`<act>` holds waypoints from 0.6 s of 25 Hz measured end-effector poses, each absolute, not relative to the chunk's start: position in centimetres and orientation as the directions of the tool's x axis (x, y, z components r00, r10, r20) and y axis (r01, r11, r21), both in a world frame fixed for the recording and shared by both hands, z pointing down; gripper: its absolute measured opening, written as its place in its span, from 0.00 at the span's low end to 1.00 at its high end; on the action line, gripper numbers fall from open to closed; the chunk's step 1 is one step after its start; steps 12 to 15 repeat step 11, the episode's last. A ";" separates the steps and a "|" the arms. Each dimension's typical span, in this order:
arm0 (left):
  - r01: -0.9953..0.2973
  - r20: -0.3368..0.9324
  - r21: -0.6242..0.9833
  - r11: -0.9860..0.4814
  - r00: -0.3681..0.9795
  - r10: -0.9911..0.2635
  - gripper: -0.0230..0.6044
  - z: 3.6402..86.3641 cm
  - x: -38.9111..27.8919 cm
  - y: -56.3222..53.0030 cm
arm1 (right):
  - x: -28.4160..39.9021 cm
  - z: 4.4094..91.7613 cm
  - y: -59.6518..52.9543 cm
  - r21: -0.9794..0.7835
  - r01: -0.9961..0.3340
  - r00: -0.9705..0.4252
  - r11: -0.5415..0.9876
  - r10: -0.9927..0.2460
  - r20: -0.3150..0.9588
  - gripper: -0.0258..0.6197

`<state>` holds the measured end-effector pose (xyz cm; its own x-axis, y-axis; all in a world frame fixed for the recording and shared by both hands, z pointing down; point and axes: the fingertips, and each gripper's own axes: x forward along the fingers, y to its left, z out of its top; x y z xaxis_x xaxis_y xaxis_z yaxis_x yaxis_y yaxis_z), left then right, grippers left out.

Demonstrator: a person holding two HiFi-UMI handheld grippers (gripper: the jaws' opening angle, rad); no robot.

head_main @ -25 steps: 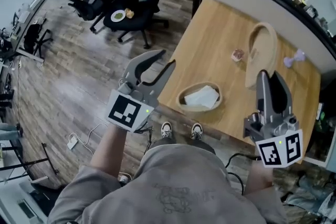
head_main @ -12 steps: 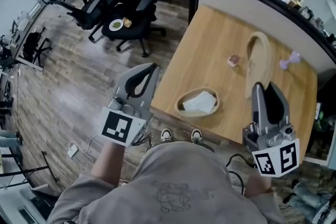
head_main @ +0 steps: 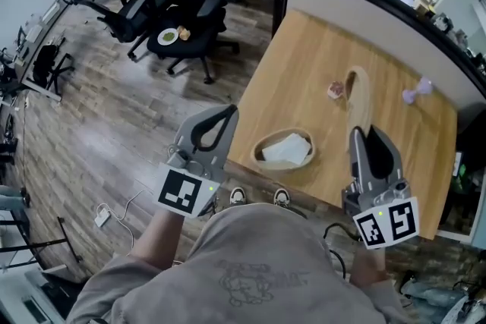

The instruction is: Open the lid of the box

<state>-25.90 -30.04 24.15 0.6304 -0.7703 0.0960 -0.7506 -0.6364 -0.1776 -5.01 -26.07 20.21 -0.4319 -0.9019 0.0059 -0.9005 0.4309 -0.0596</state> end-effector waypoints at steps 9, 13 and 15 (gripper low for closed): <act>-0.745 0.088 -0.186 -0.640 0.636 -0.766 0.04 23.7 -25.5 -29.8 | -5.1 19.9 -26.2 -0.057 -0.893 -0.447 0.446 -0.895 0.001 0.16; -0.742 0.088 -0.194 -0.642 0.639 -0.764 0.04 23.7 -25.3 -29.7 | -5.0 19.8 -26.1 -0.051 -0.893 -0.447 0.446 -0.895 -0.001 0.16; -0.742 0.088 -0.194 -0.642 0.639 -0.764 0.04 23.7 -25.3 -29.7 | -5.0 19.8 -26.1 -0.051 -0.893 -0.447 0.446 -0.895 -0.001 0.16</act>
